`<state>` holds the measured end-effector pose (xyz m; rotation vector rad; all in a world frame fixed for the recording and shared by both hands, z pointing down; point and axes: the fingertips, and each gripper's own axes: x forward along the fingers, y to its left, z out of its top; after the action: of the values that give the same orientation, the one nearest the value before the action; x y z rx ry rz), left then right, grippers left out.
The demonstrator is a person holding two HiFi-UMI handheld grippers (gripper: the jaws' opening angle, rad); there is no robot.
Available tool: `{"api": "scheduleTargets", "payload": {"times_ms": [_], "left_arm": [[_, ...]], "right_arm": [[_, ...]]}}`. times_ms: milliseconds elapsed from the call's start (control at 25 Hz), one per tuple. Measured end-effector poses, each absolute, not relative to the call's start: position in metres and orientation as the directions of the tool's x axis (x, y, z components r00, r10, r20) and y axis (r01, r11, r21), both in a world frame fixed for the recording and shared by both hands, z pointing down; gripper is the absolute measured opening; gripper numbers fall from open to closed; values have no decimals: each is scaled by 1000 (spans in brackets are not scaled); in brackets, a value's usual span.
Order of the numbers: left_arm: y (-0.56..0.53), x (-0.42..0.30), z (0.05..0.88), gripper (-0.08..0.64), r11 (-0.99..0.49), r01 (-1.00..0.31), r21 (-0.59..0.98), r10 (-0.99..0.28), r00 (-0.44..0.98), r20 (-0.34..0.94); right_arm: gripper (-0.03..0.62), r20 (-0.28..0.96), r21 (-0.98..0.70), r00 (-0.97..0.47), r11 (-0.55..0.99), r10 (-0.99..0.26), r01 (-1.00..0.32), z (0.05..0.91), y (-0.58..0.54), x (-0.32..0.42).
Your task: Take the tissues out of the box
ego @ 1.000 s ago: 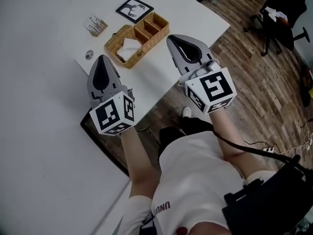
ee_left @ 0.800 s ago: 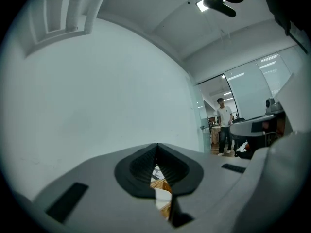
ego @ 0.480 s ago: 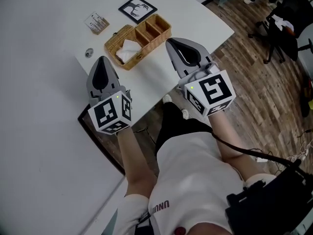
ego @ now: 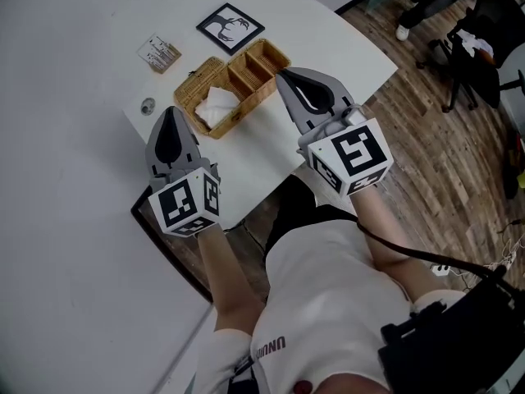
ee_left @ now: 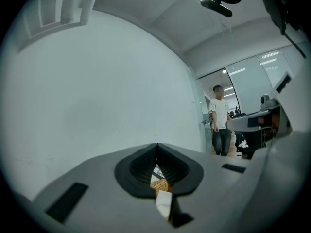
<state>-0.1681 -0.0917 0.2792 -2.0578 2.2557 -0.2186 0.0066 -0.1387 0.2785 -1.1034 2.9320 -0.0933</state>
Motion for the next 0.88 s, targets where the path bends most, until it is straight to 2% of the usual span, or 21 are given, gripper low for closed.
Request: {"api": "scheduleTargets", "payload": {"times_ms": [440,600,720,880], "left_arm": [[-142,-201,305,14,51,-986,-161,-990,-71,119],[-158,-202,319,19,-13,-986,-168,-984,-18,180],[-167,-206,334,98,-55,-989,-140,-974,22,226],[-177,-210,360,134,-125,-983,-133,-950,79,303]], "right_arm": [[20,44,-69,-767,764,-640,-641,287,-203,-28],[20,60,-88,-768,764,-637,-640,294,-222,-35],[20,74,-100,-770,764,-633,-638,302,-231,-41],[20,93,-111,-774,766,-626,-633,312,-240,-49]]}}
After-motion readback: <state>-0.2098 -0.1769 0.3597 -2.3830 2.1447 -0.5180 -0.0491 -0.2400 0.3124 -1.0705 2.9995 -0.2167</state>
